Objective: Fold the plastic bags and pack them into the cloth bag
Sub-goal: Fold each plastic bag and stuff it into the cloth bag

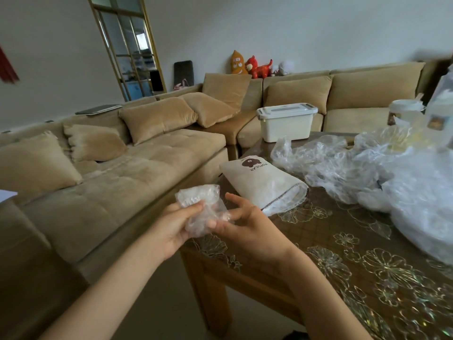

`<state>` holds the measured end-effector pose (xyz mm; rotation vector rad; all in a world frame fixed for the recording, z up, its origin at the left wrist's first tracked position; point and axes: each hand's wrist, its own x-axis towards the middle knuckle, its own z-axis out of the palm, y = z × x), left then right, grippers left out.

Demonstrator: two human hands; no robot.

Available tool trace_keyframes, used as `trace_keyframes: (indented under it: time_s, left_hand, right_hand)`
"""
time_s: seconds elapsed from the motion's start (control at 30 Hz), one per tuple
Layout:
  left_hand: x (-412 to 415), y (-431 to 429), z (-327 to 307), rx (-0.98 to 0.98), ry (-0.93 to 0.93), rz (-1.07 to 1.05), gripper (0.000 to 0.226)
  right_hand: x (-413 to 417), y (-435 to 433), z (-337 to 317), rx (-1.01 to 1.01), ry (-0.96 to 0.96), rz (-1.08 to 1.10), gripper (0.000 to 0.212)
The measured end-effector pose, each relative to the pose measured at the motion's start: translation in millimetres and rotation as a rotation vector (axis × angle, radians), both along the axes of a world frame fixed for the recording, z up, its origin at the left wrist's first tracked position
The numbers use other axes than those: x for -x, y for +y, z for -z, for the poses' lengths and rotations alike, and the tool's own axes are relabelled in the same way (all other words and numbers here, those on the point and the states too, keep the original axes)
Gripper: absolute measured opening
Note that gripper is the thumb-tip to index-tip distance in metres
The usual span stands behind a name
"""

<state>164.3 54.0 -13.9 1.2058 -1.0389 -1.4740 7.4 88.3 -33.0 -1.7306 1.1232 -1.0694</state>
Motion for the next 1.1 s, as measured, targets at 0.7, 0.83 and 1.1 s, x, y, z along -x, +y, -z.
trace_keyframes:
  time_s: [0.7, 0.83, 1.1]
  left_hand:
    - [7, 16, 8, -0.319, 0.257, -0.031, 0.022]
    - [4, 20, 12, -0.333, 0.267, -0.022, 0.013]
    - [19, 25, 21, 0.067, -0.071, -0.039, 0.023]
  right_hand:
    - [19, 2, -2, -0.209, -0.058, -0.484, 0.061]
    - [13, 0, 2, -0.108, -0.165, -0.222, 0.014]
    - [6, 1, 17, -0.288, -0.164, 0.058, 0.038]
